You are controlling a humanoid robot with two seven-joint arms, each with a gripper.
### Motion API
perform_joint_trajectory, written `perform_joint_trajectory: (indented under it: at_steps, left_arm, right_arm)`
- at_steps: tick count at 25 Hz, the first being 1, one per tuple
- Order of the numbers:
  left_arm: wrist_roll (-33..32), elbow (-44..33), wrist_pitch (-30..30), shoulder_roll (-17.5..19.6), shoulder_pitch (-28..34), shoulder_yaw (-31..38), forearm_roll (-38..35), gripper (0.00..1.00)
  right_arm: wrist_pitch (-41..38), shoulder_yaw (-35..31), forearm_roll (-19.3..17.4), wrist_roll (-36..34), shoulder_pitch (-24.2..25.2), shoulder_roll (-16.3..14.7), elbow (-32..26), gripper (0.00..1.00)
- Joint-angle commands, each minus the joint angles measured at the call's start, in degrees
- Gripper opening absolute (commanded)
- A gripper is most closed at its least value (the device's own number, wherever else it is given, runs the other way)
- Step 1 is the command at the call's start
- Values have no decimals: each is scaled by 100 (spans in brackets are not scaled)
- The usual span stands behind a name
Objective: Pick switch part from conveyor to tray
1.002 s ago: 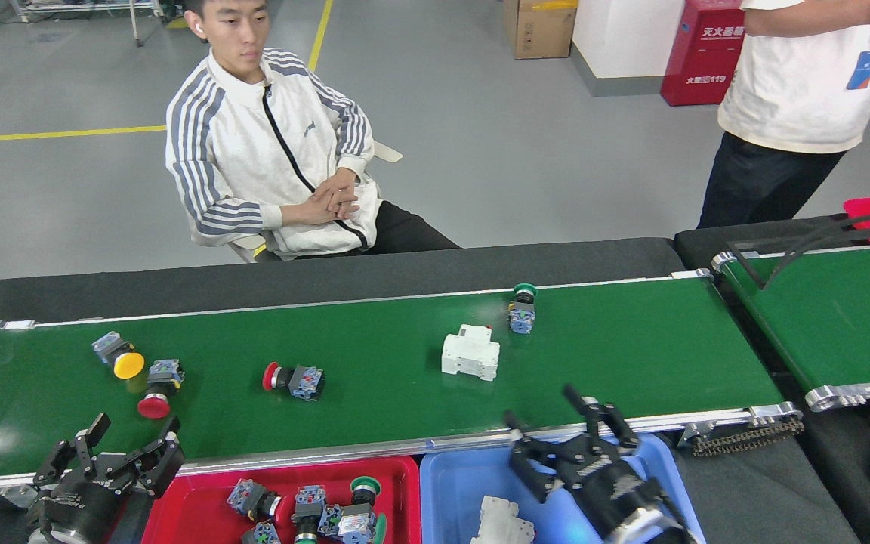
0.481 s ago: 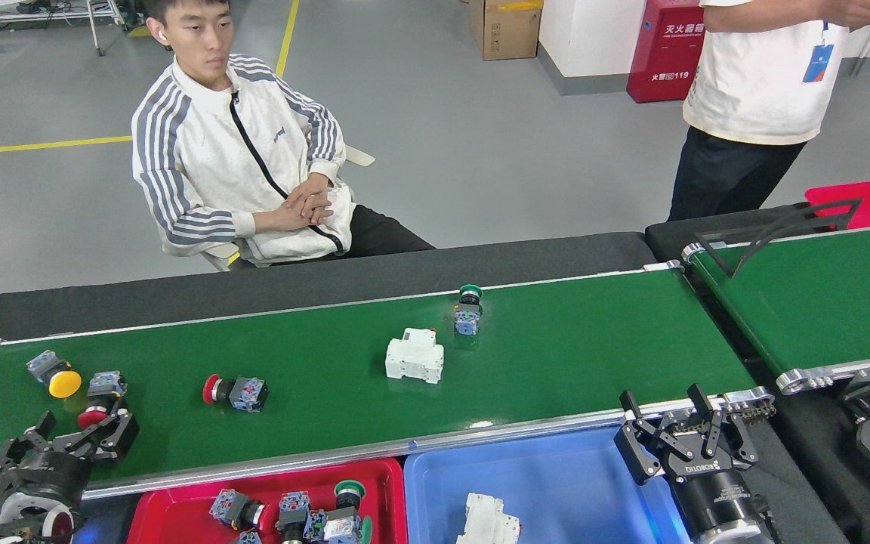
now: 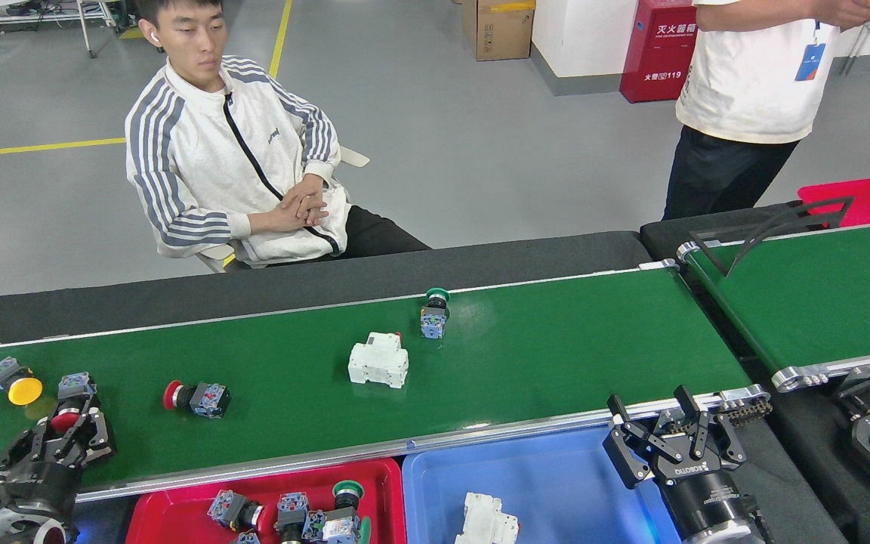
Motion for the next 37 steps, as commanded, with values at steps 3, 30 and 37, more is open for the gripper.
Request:
perform_joint_trajectory:
  at_steps: [3, 30, 37]
  left_arm:
    - [-5, -1744, -1769, -5, 1279, 18, 541, 41]
    - [-322, -1867, 1299, -418, 1314, 264, 146, 100]
    - [-981, -716, 1360, -172, -154, 221, 84, 100]
  right_arm:
    - [71, -56, -16, 3, -74, -237, -75, 100]
    - [71, -381, -16, 161, 295, -281, -251, 100]
    - [71, -381, -16, 161, 295, -272, -251, 100]
